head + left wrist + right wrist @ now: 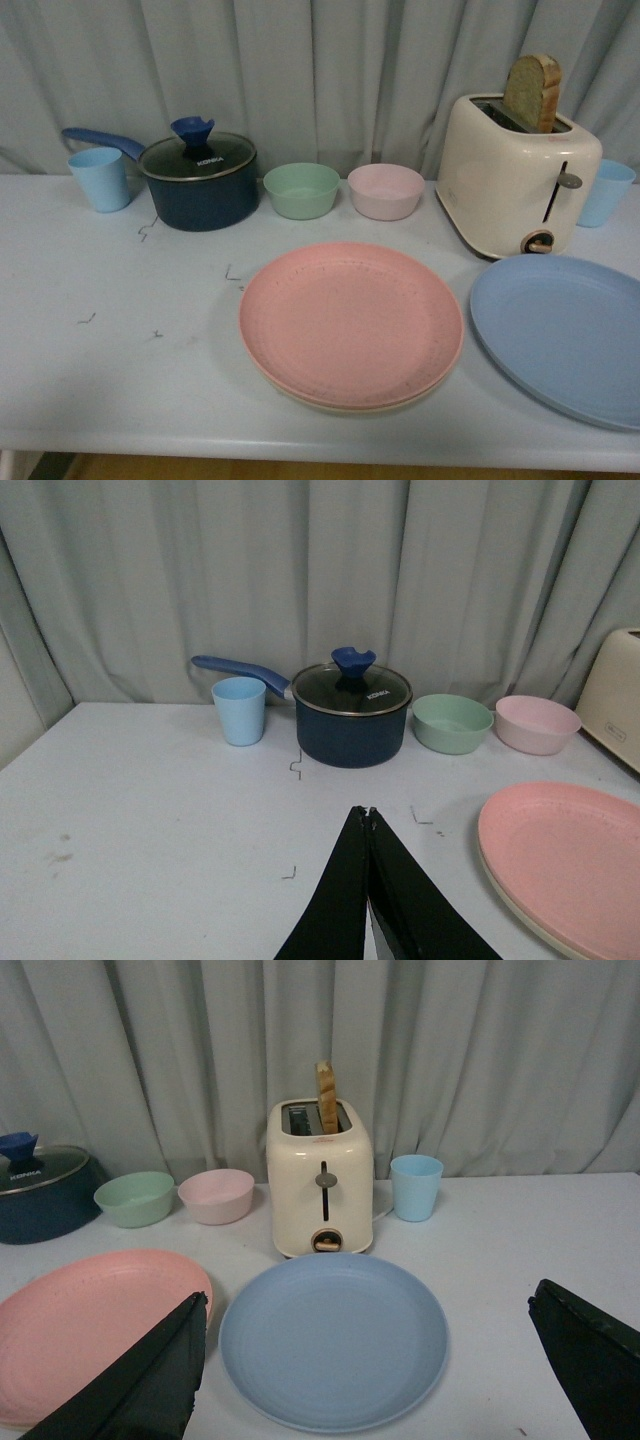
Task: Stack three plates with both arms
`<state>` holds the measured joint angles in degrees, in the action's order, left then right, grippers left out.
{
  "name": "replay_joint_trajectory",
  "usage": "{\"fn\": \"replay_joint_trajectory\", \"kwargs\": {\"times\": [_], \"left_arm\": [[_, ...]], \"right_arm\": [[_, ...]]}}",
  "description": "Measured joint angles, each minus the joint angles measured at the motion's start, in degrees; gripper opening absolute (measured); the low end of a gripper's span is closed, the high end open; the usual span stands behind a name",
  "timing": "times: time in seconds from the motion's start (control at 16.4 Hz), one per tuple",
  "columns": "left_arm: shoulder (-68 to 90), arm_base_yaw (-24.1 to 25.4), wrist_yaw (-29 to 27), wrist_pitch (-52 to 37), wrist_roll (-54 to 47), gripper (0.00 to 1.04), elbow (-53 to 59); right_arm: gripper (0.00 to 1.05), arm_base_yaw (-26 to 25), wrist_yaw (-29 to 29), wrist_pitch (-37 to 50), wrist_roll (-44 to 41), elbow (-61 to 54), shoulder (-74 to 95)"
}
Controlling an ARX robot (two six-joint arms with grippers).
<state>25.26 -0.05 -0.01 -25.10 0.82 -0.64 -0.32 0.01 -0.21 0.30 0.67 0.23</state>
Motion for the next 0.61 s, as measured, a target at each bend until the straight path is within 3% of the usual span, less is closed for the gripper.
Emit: {"fn": "replay_joint_trajectory", "kwargs": {"times": [0.61], "left_arm": [[-12.1,0.0,0.0,11.8,0.0,0.02,0.0]], "right_arm": [[0.98,0.0,0.0,0.0,0.0,0.0,0.0]]}}
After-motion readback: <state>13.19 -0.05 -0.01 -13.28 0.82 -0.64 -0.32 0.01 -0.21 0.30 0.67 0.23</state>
